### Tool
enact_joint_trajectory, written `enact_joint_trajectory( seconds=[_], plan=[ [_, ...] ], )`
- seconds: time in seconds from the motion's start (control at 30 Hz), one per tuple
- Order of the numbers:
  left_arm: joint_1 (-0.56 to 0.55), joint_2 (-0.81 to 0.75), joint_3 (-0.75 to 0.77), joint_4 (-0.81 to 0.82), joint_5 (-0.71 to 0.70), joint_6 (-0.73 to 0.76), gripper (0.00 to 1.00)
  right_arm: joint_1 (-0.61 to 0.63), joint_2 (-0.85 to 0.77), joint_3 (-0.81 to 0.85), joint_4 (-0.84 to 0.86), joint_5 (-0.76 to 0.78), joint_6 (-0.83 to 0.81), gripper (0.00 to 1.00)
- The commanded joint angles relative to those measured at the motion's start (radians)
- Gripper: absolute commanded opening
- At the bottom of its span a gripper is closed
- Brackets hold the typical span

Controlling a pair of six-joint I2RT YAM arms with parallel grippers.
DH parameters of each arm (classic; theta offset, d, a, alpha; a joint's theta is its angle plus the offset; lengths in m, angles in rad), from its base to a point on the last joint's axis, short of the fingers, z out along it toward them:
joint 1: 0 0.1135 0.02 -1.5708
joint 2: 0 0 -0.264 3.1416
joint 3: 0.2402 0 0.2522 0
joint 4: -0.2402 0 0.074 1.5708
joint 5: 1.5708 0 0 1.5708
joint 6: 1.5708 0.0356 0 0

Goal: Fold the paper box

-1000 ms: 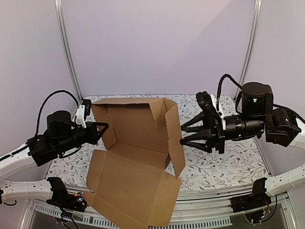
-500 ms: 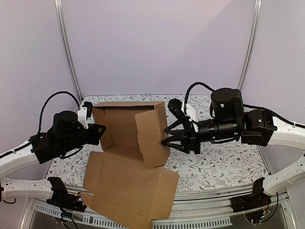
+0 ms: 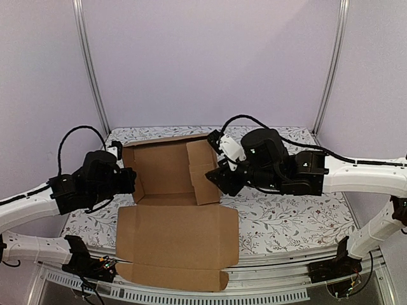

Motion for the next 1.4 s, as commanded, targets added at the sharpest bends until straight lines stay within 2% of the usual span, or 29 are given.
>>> enact_joint_trajectory(
  seconds=[0.0, 0.17, 0.57, 0.8, 1.03, 1.27, 1.37],
  plan=[
    [-0.017, 0.031, 0.032, 0.012, -0.053, -0.044, 0.0, -0.001, 0.061, 0.031, 0.063, 0.139, 0.051, 0.49],
    [-0.056, 0.054, 0.033, 0.007, -0.159, -0.075, 0.0, -0.001, 0.121, 0.041, 0.088, 0.226, 0.069, 0.47],
    [-0.177, 0.093, 0.048, -0.004, -0.306, -0.118, 0.0, -0.01, 0.233, 0.04, 0.21, 0.33, 0.078, 0.5],
    [-0.227, 0.093, 0.055, -0.034, -0.374, -0.154, 0.0, -0.012, 0.285, 0.042, 0.262, 0.371, 0.08, 0.32],
    [-0.258, 0.117, 0.058, -0.044, -0.411, -0.199, 0.0, -0.011, 0.339, 0.056, 0.29, 0.385, 0.085, 0.0],
    [-0.264, 0.156, 0.057, -0.046, -0.432, -0.23, 0.0, -0.011, 0.372, 0.044, 0.351, 0.398, 0.115, 0.0],
    [-0.264, 0.179, 0.058, -0.05, -0.445, -0.236, 0.11, -0.012, 0.38, 0.04, 0.368, 0.411, 0.116, 0.0]
  ],
)
